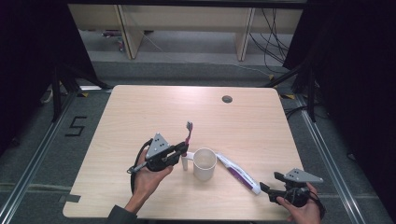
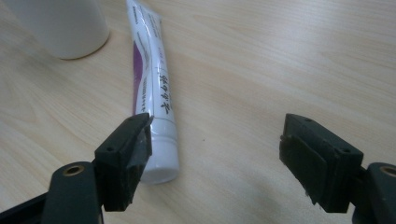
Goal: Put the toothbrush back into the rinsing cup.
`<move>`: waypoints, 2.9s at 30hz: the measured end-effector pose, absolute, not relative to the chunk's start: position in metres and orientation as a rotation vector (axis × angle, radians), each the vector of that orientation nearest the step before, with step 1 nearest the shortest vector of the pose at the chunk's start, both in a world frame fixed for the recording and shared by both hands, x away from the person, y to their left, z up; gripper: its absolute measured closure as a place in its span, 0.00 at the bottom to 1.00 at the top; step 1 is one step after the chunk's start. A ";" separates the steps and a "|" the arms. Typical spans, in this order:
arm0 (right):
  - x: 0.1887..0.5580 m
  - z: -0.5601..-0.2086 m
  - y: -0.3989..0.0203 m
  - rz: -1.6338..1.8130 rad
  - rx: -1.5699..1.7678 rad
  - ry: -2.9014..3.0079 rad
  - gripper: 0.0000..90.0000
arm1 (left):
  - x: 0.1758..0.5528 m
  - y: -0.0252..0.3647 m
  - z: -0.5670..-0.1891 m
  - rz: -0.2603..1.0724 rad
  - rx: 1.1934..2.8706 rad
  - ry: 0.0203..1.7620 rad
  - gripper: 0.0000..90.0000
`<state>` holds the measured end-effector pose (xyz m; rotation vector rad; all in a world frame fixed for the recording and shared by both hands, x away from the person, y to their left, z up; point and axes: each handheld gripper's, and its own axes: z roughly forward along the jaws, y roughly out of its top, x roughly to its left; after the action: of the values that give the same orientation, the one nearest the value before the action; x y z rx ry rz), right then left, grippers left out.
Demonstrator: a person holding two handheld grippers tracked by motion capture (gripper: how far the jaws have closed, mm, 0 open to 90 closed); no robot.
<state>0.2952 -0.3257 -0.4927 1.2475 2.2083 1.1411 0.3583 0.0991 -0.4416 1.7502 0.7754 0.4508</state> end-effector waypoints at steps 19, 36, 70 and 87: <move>0.295 -0.493 -0.325 1.149 1.251 2.211 0.29 | 0.353 0.101 -0.457 0.429 1.816 0.775 0.91; 0.294 -0.493 -0.325 1.137 1.243 2.206 0.29 | 0.344 0.105 -0.449 0.448 1.773 0.800 0.55; 0.295 -0.493 -0.326 1.163 1.269 2.204 0.29 | 0.311 0.151 -0.461 0.409 1.858 0.873 0.36; 0.296 -0.494 -0.327 1.160 1.252 2.204 0.29 | 0.289 0.168 -0.479 0.377 1.908 0.911 0.30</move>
<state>0.2956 -0.3267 -0.4942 1.2523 2.2043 1.1605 0.2888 0.1682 -0.4790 1.9085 0.9115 0.3769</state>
